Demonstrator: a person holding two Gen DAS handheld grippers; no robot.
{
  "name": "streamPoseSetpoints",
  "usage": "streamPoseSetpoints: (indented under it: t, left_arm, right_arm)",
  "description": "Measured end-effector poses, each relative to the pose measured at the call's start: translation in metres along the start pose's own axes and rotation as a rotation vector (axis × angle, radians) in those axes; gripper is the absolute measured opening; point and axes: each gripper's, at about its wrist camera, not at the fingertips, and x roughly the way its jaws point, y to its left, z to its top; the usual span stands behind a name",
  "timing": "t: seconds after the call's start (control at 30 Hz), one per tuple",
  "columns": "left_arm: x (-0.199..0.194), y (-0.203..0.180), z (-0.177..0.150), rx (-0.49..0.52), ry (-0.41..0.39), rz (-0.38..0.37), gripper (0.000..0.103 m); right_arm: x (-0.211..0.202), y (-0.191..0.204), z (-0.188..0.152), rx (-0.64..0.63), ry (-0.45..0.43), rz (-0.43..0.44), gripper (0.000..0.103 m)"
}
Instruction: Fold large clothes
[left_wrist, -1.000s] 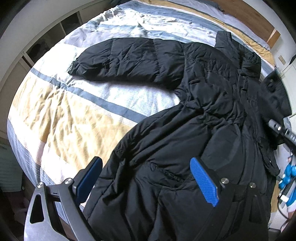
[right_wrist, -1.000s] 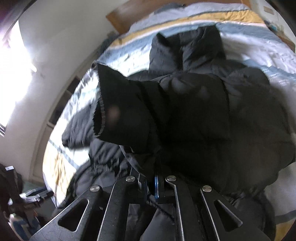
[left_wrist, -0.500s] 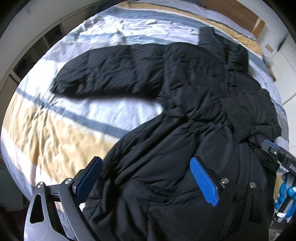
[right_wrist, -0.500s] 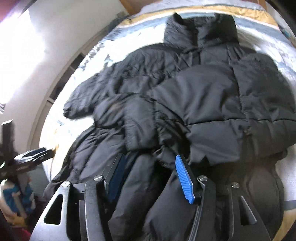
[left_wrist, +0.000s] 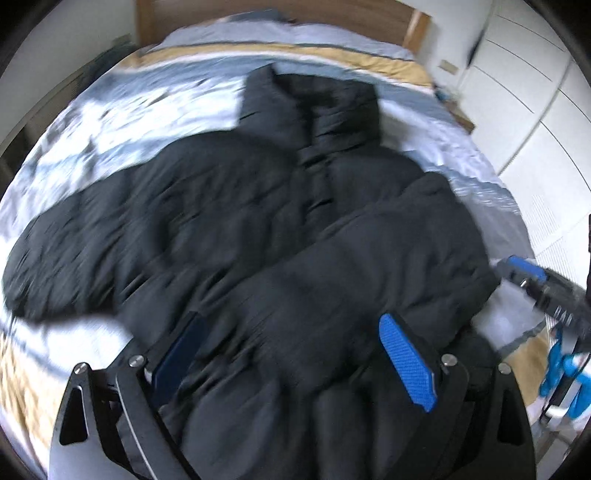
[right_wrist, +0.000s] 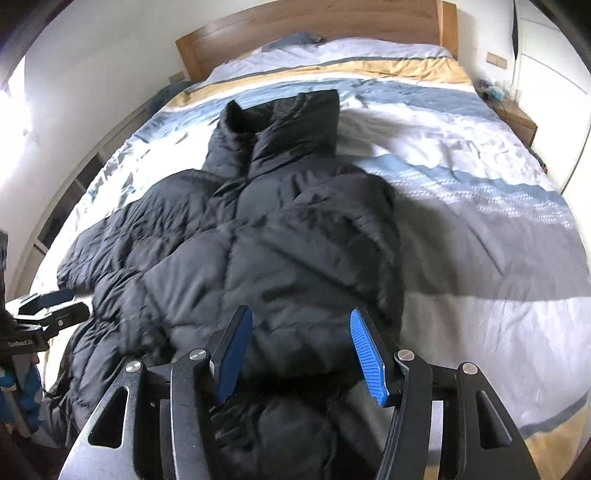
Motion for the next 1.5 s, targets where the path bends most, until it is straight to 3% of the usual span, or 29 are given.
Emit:
streamPoseSetpoints:
  t: [0.2,0.37,0.53,0.7,0.77,0.9,0.97,1.23,1.5]
  left_arm:
    - [0.057,-0.050,0.034,0.046,-0.007,-0.022,0.096]
    - [0.109,-0.029,0.023,0.052,0.083,0.080,0.097]
    - [0.086,0.007,0.017,0.021,0.064,0.122,0.096]
    - [0.053,-0.015,0.004,0.082,0.008,0.037,0.096]
    - [0.064,-0.028,-0.007,0.118,0.037,0.023,0.096]
    - [0.097,-0.026,-0.025,0.123,0.122,0.072,0.097]
    - [0.084,-0.018,-0.024,0.081,0.110,0.053,0.096]
    - [0.003,0.014,-0.025,0.039,0.017,0.094,0.096]
    - [-0.076,0.039,-0.034,0.045,-0.044,0.137,0.096]
  right_arm:
    - [0.041,-0.003,0.003,-0.040,0.036,0.029,0.056]
    - [0.072,-0.025,-0.006,-0.022,0.079,0.014,0.053]
    - [0.054,-0.038,-0.006,-0.011,0.058,-0.045,0.053]
    - [0.035,-0.007,-0.012,-0.049,0.022,0.022,0.054]
    - [0.044,0.001,-0.017,-0.059,0.050,0.040,0.055]
    - [0.060,-0.006,-0.024,-0.022,0.117,-0.016,0.055]
    - [0.050,-0.007,-0.024,-0.013,0.111,-0.036,0.055]
    - [-0.020,0.007,-0.039,0.053,0.092,-0.113,0.059]
    - [-0.073,0.043,-0.060,0.123,0.081,-0.184,0.061]
